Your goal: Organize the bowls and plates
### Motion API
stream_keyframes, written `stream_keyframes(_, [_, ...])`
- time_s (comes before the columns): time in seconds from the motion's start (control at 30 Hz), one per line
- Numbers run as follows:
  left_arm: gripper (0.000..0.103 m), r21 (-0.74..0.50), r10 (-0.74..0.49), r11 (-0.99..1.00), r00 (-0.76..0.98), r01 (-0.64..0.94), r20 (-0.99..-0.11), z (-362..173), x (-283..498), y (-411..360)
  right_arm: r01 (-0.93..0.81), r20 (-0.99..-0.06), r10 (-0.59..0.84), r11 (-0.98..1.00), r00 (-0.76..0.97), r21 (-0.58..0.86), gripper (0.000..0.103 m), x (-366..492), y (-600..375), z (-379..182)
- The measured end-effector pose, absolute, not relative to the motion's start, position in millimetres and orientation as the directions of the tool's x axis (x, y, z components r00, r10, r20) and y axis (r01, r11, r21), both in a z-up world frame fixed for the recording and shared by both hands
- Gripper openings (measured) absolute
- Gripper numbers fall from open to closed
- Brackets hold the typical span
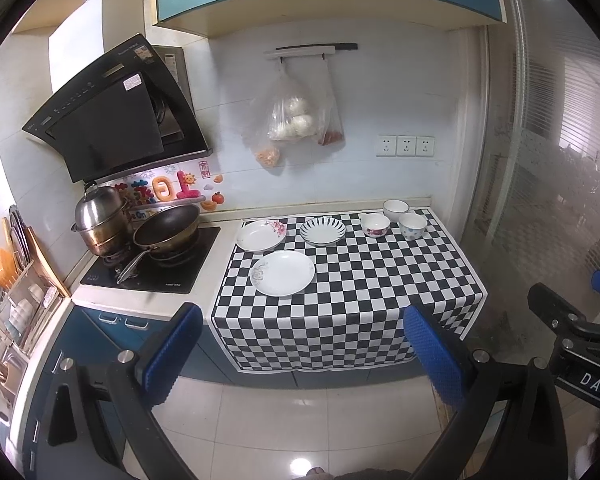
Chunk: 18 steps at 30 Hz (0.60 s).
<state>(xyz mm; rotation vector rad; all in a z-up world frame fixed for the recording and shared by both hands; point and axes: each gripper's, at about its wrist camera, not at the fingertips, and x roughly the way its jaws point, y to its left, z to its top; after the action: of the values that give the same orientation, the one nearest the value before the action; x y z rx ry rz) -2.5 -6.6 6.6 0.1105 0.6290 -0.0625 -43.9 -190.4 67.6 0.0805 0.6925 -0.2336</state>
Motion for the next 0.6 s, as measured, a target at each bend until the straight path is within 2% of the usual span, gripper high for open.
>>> stream_keyframes(0.6, [0.103, 0.099, -0.017, 0.991, 0.802, 0.094, -0.597, 2, 5, -7, 0.241, -0.651, -0.183, 0.971, 0.736, -0.001, 0.103, -33, -200, 64])
